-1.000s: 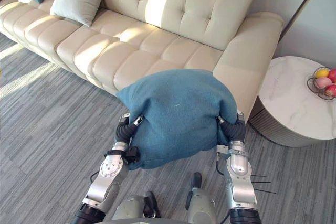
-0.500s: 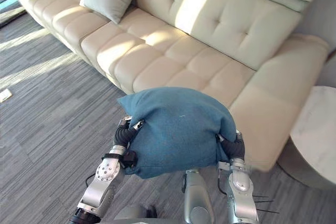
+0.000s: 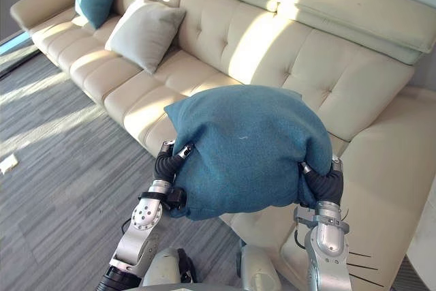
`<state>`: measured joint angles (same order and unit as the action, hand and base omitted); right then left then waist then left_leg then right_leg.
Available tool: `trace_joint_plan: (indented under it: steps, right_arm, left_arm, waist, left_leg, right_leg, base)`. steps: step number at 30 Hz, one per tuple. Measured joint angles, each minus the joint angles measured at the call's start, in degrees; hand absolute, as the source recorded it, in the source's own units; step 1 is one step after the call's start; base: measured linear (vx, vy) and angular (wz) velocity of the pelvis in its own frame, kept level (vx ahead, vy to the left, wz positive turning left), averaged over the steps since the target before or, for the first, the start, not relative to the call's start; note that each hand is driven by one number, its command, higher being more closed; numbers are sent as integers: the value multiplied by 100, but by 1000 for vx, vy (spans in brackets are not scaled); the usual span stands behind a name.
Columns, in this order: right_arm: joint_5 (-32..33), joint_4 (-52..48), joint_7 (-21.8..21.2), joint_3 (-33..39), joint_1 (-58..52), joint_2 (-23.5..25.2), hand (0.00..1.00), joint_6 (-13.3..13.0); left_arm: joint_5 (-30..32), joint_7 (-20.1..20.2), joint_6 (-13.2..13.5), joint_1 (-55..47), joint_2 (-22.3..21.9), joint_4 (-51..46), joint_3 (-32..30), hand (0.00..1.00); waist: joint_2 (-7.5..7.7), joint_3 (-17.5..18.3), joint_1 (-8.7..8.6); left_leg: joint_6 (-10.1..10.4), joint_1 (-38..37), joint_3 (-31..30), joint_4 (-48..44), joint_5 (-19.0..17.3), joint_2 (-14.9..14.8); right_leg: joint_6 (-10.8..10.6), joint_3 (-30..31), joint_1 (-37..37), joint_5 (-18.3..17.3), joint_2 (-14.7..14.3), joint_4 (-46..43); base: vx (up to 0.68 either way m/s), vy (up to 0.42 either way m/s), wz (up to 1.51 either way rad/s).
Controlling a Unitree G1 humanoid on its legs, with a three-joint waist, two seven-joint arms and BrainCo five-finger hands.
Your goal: Pick up cushions and gather them together orderly.
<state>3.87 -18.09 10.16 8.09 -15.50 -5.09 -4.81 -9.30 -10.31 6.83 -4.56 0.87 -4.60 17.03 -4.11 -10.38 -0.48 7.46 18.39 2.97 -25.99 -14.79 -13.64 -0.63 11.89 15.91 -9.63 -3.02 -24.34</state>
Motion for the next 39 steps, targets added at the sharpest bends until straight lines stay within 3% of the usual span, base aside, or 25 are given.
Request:
trace_joint_plan:
  steps: [1,2,5,6,7,8,9,10,11,13,17,19,21,25,26,27,28,32,39]
  right_arm:
    - [0,30,0,-20,1,13,100,1]
    - [-2,172,-21,-51,-19,69,100,3]
    - [-5,354,-25,-93,20,252,100,-1]
    - [-6,625,-46,-173,163,266,100,-1]
    - [-8,854,-73,-253,300,263,100,-1]
    - [-10,1131,-135,-365,465,266,100,-7]
    - [-8,1413,-182,-446,614,278,100,-21]
    - [-8,1570,-212,-468,695,273,100,-27]
    - [-10,1887,-286,-481,813,274,100,-29]
    - [-80,2210,-298,-522,834,235,100,-8]
    - [-221,2220,-344,-519,762,171,100,-10]
    - [-219,2220,-382,-521,768,30,100,-15]
    - [-218,2211,-380,-521,776,16,100,-24]
    - [-218,2172,-275,-478,779,8,100,-29]
    - [-220,2176,-266,-461,783,-41,100,-28]
    - [-223,2191,-266,-462,795,-84,100,-27]
    - [-235,2218,-270,-470,791,-84,100,-17]
    - [-308,2224,-271,-462,793,-16,100,-3]
    - [-470,2477,-266,-616,966,42,100,23]
  left_arm:
    - [0,-12,-3,-34,6,3,-1,100]
    - [2,-14,-5,-146,27,3,-3,100]
    - [6,-13,-6,-161,101,22,-36,100]
    - [13,-12,-6,-163,194,106,-118,100]
    - [31,-11,-4,-164,261,163,-225,100]
    - [46,-1,-2,-160,350,248,-369,100]
    - [46,-1,-2,-149,441,359,-487,100]
    - [46,0,-2,-136,462,434,-526,100]
    - [47,4,-8,-134,466,557,-603,100]
    - [50,14,-22,-143,464,682,-614,100]
    - [105,39,-24,-229,439,774,-608,100]
    - [105,41,-24,-234,354,774,-606,100]
    - [103,39,-18,-231,368,770,-600,100]
    - [103,31,-16,-198,303,772,-561,100]
    - [105,24,-16,-212,254,788,-530,100]
    - [104,23,-15,-224,228,819,-522,100]
    - [104,23,-15,-235,245,908,-521,100]
    - [107,25,-16,-235,291,919,-525,100]
    - [156,15,-16,-338,462,916,-598,100]
  waist:
    - [6,19,3]
    - [132,99,-28]
    - [345,227,-132]
    - [420,271,-151]
    - [442,285,-143]
    - [454,292,-105]
    - [509,316,-81]
    - [500,310,-88]
    - [494,307,-85]
    - [468,293,-98]
    - [367,240,-174]
    - [148,168,-108]
    - [145,179,-61]
    - [171,185,-55]
    - [133,213,-36]
    - [100,222,-10]
    - [144,255,6]
    - [164,275,-8]
    - [258,315,139]
  left_leg:
    - [96,-70,41,-37,244,17]
    - [-56,-140,313,-324,306,63]
    - [-220,-190,943,-688,-4,51]
    - [-233,-325,1194,-680,-17,13]
    - [-246,-453,1365,-619,-22,-4]
    - [-372,-696,1701,-452,-91,6]
    - [-468,-929,2040,-240,-146,92]
    - [-479,-1019,2188,-159,-152,134]
    - [-482,-1223,2421,26,-153,235]
    - [-477,-1437,2459,203,-164,336]
    - [-454,-1315,2237,-479,-174,49]
    - [-434,-936,1521,-1508,-112,-237]
    - [-459,-802,1010,-1649,-102,-168]
    - [-405,-719,642,-364,-230,-64]
    - [-219,-836,570,363,-45,38]
    - [13,-925,562,641,390,79]
    - [-37,-1034,654,740,428,194]
    - [-103,-1075,677,693,399,554]
    - [-322,-1003,737,677,267,660]
  right_leg:
    - [-86,165,39,-52,-37,-58]
    - [-238,557,33,-70,-67,26]
    - [-624,1042,55,208,50,369]
    - [-653,938,39,528,162,709]
    - [-582,599,45,761,235,889]
    - [-506,-288,173,737,395,701]
    - [-186,-1432,296,549,714,447]
    - [15,-1993,351,507,909,332]
    - [254,-3153,359,515,1321,140]
    - [307,-3758,215,542,1455,116]
    - [290,-3547,17,472,1136,411]
    - [322,-3420,-226,492,807,599]
    - [331,-3310,-286,517,760,779]
    - [241,-3162,-273,682,839,1030]
    - [159,-3150,-254,750,905,1039]
    - [73,-3070,-252,778,924,1030]
    - [-71,-2954,-297,894,1029,1071]
    - [-216,-2858,-343,1010,1343,1077]
    - [-384,-2739,-378,1170,1386,1380]
  base:
    - [137,456,-157]
    - [141,461,-134]
    - [137,428,-134]
    - [86,304,-156]
    - [65,287,-204]
    - [29,213,-204]
    - [7,129,-173]
    - [4,122,-138]
    - [1,67,-92]
    - [15,7,-73]
    - [18,-72,-38]
    - [-5,-60,-50]
    - [18,-16,-46]
    - [41,44,-13]
    - [55,157,-17]
    - [97,211,-25]
    - [137,242,-14]
    - [93,186,5]
    - [6,68,-2]
